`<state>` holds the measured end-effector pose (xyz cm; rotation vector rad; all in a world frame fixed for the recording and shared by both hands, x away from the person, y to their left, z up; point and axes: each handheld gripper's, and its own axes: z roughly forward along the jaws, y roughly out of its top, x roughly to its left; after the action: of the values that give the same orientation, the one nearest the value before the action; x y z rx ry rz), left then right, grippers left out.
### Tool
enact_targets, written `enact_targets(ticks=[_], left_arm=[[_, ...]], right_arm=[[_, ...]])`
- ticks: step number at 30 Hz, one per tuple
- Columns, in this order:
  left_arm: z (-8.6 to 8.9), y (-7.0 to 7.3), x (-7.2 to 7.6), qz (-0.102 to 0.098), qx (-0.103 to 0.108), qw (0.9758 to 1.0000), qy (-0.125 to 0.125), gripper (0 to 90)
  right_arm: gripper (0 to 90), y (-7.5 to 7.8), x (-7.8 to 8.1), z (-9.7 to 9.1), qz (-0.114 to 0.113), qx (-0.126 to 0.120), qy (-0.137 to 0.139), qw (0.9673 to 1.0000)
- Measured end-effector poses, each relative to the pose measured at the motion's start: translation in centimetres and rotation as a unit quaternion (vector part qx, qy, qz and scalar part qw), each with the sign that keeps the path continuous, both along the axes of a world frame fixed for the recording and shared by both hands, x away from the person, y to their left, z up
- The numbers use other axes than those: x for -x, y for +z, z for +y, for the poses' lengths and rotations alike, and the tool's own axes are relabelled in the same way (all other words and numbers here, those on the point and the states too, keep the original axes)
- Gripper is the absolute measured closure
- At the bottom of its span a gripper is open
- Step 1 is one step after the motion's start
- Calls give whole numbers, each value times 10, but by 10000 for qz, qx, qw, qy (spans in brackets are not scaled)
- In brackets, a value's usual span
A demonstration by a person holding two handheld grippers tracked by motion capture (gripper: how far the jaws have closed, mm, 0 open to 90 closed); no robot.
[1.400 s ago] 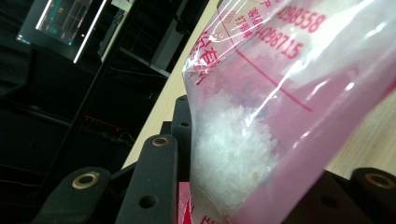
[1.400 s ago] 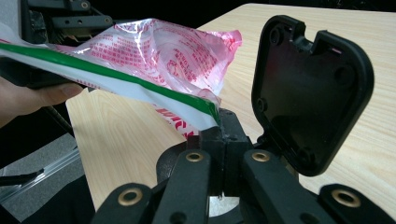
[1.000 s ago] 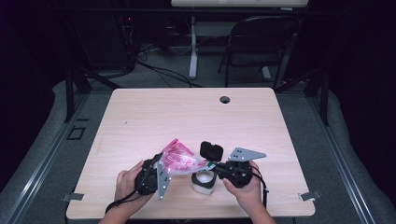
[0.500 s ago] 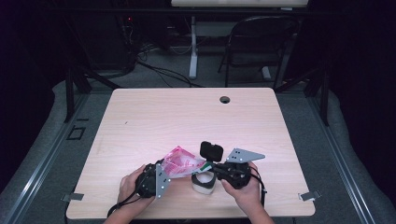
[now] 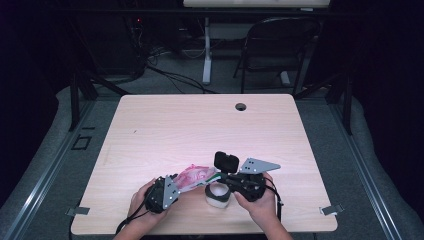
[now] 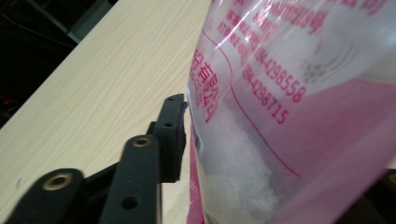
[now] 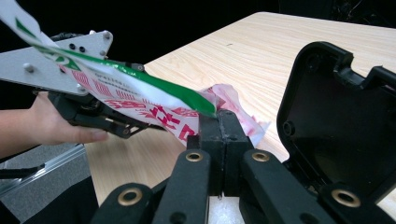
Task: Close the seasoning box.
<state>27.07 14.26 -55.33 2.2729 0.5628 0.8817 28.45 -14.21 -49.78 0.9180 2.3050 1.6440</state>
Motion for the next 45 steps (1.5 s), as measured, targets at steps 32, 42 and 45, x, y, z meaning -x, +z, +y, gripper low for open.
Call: enact_targets(ticks=[32, 42, 45], left_arm=[[24, -18, -21, 1179, 1547, 9805, 272, 795], [47, -10, -28, 1225, 2060, 9692, 564, 837], [56, -6, -30, 1203, 2207, 9649, 765, 845]], right_arm=[[733, 3, 0, 0, -91, -197, -39, 9998], [721, 5, 0, -7, -103, -295, -122, 9994], [712, 7, 0, -10, -114, -331, -173, 9992]])
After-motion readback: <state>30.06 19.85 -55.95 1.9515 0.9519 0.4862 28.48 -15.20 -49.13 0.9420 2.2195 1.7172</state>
